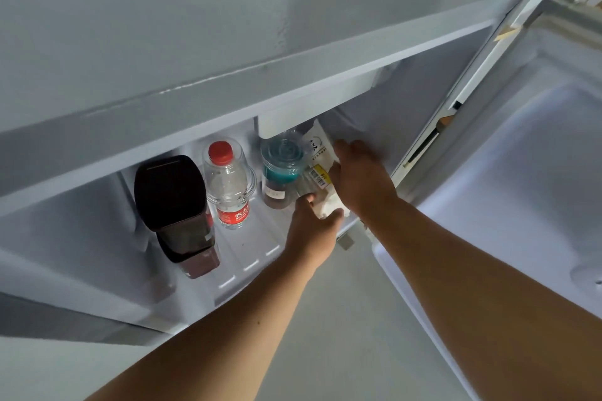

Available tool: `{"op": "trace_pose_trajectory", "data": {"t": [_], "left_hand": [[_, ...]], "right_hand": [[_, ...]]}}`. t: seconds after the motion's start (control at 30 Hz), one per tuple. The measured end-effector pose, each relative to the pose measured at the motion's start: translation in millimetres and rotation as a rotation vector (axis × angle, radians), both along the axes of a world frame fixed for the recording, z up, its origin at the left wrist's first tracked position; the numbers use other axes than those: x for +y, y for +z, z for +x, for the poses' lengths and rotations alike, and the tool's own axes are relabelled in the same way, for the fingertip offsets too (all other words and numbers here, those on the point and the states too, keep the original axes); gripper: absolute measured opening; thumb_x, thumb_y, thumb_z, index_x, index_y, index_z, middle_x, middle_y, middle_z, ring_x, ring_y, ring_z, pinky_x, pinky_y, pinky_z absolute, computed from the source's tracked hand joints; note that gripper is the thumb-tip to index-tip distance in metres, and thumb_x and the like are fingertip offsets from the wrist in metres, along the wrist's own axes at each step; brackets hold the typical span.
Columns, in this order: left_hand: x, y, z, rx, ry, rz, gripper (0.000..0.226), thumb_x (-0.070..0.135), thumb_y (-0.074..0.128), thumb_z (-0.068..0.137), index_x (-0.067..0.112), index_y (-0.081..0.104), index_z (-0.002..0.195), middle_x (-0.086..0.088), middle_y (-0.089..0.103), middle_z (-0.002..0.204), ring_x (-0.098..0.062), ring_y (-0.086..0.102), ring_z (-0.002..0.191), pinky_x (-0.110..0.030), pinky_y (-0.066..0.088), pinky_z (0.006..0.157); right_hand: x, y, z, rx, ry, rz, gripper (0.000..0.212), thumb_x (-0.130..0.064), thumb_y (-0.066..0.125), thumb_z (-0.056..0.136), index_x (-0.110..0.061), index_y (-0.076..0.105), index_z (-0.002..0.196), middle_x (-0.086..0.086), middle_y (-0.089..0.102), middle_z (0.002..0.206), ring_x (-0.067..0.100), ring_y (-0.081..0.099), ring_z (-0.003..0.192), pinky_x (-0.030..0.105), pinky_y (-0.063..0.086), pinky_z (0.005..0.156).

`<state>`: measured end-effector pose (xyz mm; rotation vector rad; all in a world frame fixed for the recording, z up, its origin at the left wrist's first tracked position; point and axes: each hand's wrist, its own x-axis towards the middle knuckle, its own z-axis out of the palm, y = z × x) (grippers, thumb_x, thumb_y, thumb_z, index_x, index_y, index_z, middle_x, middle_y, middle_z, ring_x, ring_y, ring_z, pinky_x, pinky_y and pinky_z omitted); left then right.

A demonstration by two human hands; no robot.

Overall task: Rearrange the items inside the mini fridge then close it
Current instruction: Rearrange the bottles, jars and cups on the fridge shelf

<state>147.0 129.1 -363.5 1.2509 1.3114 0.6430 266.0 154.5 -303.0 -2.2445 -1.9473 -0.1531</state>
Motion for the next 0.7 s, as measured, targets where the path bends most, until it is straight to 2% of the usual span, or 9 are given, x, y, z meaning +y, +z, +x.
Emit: {"op": "trace_pose_trajectory", "data": {"t": [0.1, 0.23, 0.33, 0.4, 0.43, 0.53, 0.63, 0.7], "left_hand": [[6.3, 5.2, 1.1, -0.059, -0.015, -0.040, 0.071, 0.033, 0.076, 0.092, 0.018, 0.043, 0.153, -0.001, 0.052, 0.153, -0.008, 0.048, 0.115, -0.023, 0.039, 0.091], [5.4, 6.9, -7.7, -0.041, -0.022, -0.044, 0.066, 0.034, 0.075, 0.091, 0.023, 0.047, 0.149, 0.002, 0.056, 0.151, -0.009, 0.052, 0.116, -0.025, 0.040, 0.093], [-3.0, 7.4, -18.8, 0.021, 0.068, -0.051, 0.057, 0.034, 0.070, 0.090, 0.024, 0.052, 0.143, 0.000, 0.058, 0.148, -0.016, 0.058, 0.118, -0.028, 0.049, 0.090], [-8.0, 8.0, -27.0, 0.003, 0.179, -0.067, 0.057, 0.032, 0.069, 0.089, 0.023, 0.051, 0.142, 0.000, 0.057, 0.149, -0.018, 0.058, 0.118, -0.023, 0.046, 0.083], [-9.0, 8.0, -30.2, -0.019, 0.228, -0.065, 0.059, 0.030, 0.070, 0.089, 0.023, 0.050, 0.144, 0.000, 0.056, 0.150, -0.020, 0.058, 0.123, -0.023, 0.043, 0.087], [-7.7, 12.0, -33.7, -0.065, 0.282, -0.029, 0.066, 0.027, 0.072, 0.087, 0.026, 0.046, 0.147, 0.003, 0.055, 0.148, -0.019, 0.056, 0.127, -0.030, 0.041, 0.098], [-3.3, 16.2, -32.8, -0.097, 0.296, -0.007, 0.065, 0.024, 0.075, 0.083, 0.029, 0.048, 0.142, 0.006, 0.062, 0.135, -0.017, 0.059, 0.124, -0.026, 0.044, 0.091], [1.2, 17.4, -32.6, -0.117, 0.282, -0.020, 0.062, 0.020, 0.074, 0.081, 0.031, 0.052, 0.138, 0.007, 0.066, 0.130, -0.017, 0.063, 0.121, -0.028, 0.050, 0.091]], "right_hand": [[8.3, 1.5, -2.3, 0.039, -0.053, -0.058, 0.033, -0.011, 0.054, 0.099, -0.007, 0.052, 0.131, 0.017, 0.058, 0.117, 0.038, 0.062, 0.100, 0.044, 0.057, 0.081], [14.7, 6.7, -7.4, 0.081, -0.121, -0.122, 0.036, -0.013, 0.055, 0.097, -0.013, 0.048, 0.133, 0.013, 0.059, 0.121, 0.036, 0.061, 0.106, 0.042, 0.057, 0.080], [13.8, 18.2, -7.7, 0.281, -0.144, 0.036, 0.043, -0.020, 0.059, 0.090, -0.017, 0.050, 0.132, 0.009, 0.058, 0.126, 0.032, 0.061, 0.108, 0.040, 0.055, 0.081], [15.1, 28.5, -10.4, 0.334, -0.075, 0.201, 0.049, -0.029, 0.062, 0.087, -0.018, 0.052, 0.134, 0.006, 0.059, 0.129, 0.029, 0.060, 0.112, 0.036, 0.053, 0.084], [16.6, 34.3, -13.3, 0.347, -0.031, 0.251, 0.053, -0.035, 0.062, 0.085, -0.019, 0.052, 0.135, 0.005, 0.059, 0.130, 0.028, 0.060, 0.113, 0.034, 0.050, 0.084], [26.9, 43.7, -25.3, 0.384, 0.085, 0.181, 0.066, -0.056, 0.065, 0.079, -0.022, 0.054, 0.135, 0.000, 0.060, 0.121, 0.024, 0.062, 0.108, 0.026, 0.046, 0.080], [34.6, 40.7, -39.1, 0.242, 0.098, -0.039, 0.087, -0.075, 0.069, 0.069, -0.024, 0.048, 0.137, 0.000, 0.057, 0.121, 0.026, 0.057, 0.110, 0.036, 0.051, 0.086], [33.6, 35.6, -45.7, 0.076, 0.097, -0.070, 0.092, -0.080, 0.068, 0.066, -0.024, 0.047, 0.136, 0.004, 0.056, 0.125, 0.030, 0.053, 0.113, 0.040, 0.048, 0.091]]}}
